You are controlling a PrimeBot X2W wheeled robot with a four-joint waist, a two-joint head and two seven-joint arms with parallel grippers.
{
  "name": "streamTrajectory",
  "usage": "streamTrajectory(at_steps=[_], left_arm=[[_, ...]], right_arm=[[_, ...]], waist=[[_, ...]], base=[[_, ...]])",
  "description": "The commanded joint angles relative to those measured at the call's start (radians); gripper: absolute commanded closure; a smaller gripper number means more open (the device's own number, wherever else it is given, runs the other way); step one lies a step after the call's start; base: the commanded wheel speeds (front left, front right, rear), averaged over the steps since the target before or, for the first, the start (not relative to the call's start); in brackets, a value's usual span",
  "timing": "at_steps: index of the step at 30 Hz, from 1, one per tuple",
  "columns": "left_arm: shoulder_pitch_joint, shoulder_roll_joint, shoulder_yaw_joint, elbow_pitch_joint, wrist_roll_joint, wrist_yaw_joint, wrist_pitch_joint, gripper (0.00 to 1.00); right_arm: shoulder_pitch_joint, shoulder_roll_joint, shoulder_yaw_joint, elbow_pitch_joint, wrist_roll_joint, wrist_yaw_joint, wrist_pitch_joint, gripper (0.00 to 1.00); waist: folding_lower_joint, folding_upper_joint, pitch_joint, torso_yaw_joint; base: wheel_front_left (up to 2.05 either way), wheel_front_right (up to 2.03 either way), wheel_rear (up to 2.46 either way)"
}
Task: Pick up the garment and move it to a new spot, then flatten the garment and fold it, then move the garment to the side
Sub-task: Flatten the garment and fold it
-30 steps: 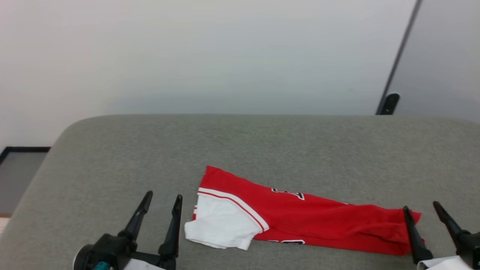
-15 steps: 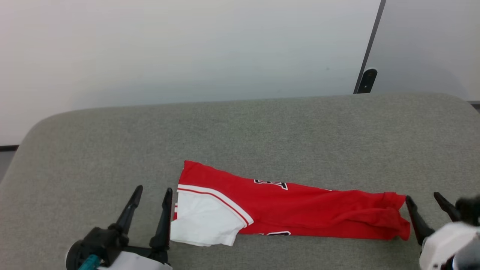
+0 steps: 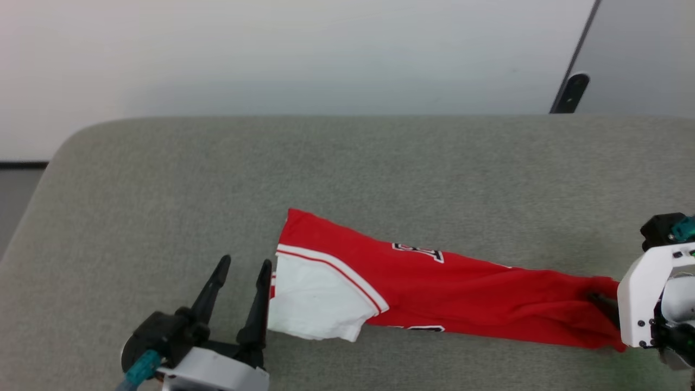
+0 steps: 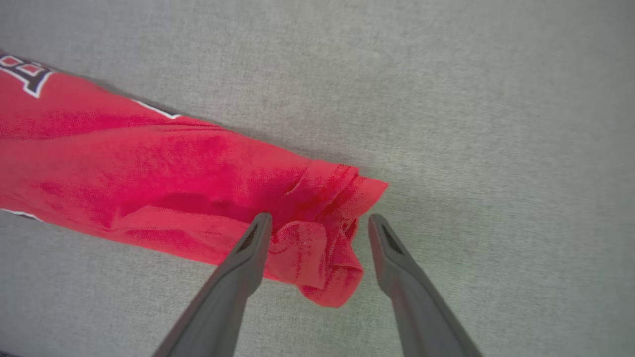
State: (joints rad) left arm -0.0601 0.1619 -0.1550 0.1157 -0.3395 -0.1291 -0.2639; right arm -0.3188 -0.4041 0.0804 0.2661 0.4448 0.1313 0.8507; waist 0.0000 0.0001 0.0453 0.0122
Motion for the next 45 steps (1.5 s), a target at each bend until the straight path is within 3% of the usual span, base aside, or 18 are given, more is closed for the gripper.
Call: streamTrajectory(at_steps=[1,8,15,16,17,18,27,40,45], left_arm=[[-0.022,-0.001,-0.010,0.005,-0.009,-0.002,0.000,0.00],[-0.071,-0.005,-0.044,0.019,-0.031,-0.002,0.000,0.00],[-0.118,-0.002,-0.069,0.021,-0.021,-0.003,0.000,0.00],[-0.121,-0.002,-0.071,0.022,-0.019,-0.003,0.000,0.00],[-0.122,-0.003,-0.070,0.024,-0.020,-0.003,0.000,0.00],[-0.122,-0.004,-0.070,0.027,-0.021,-0.003,0.000,0.00],[-0.102,0.010,-0.075,0.056,-0.026,-0.003,0.000,0.00],[-0.066,0.031,-0.068,0.089,-0.054,-0.003,0.000,0.00],[-0.053,0.032,-0.068,0.112,-0.081,-0.003,0.000,0.00]], right_arm=[[-0.026,0.000,0.001,0.015,-0.005,-0.001,0.030,0.00],[-0.085,0.031,-0.045,0.130,-0.040,-0.001,0.123,0.00],[-0.124,0.108,-0.089,0.278,-0.094,-0.001,0.197,0.00],[-0.129,0.119,-0.095,0.291,-0.097,-0.001,0.199,0.34],[-0.132,0.128,-0.104,0.302,-0.101,-0.001,0.198,0.82],[-0.135,0.135,-0.100,0.311,-0.106,-0.001,0.199,1.00],[-0.146,0.105,-0.121,0.319,-0.087,0.000,0.158,1.00],[-0.135,-0.017,-0.204,0.323,-0.093,-0.001,0.083,1.00],[-0.155,0.016,-0.238,0.287,-0.045,-0.001,0.102,1.00]], waist=[[0.0000,-0.0001,0.052,0.045],[0.0000,-0.0001,0.115,0.090],[0.0000,-0.0001,0.156,0.127],[0.0000,-0.0001,0.157,0.129],[0.0000,-0.0001,0.156,0.131],[0.0000,-0.0001,0.153,0.133],[0.0000,-0.0001,0.109,0.129],[0.0000,-0.0001,0.050,0.100],[0.0000,-0.0001,0.027,0.080]], base=[[0.00,0.00,0.00],[0.00,0.00,0.00],[0.00,0.00,0.00],[0.00,0.00,0.00],[0.00,0.00,0.00],[0.00,0.00,0.00],[0.00,0.00,0.00],[0.00,0.00,0.00],[0.00,0.00,0.00]])
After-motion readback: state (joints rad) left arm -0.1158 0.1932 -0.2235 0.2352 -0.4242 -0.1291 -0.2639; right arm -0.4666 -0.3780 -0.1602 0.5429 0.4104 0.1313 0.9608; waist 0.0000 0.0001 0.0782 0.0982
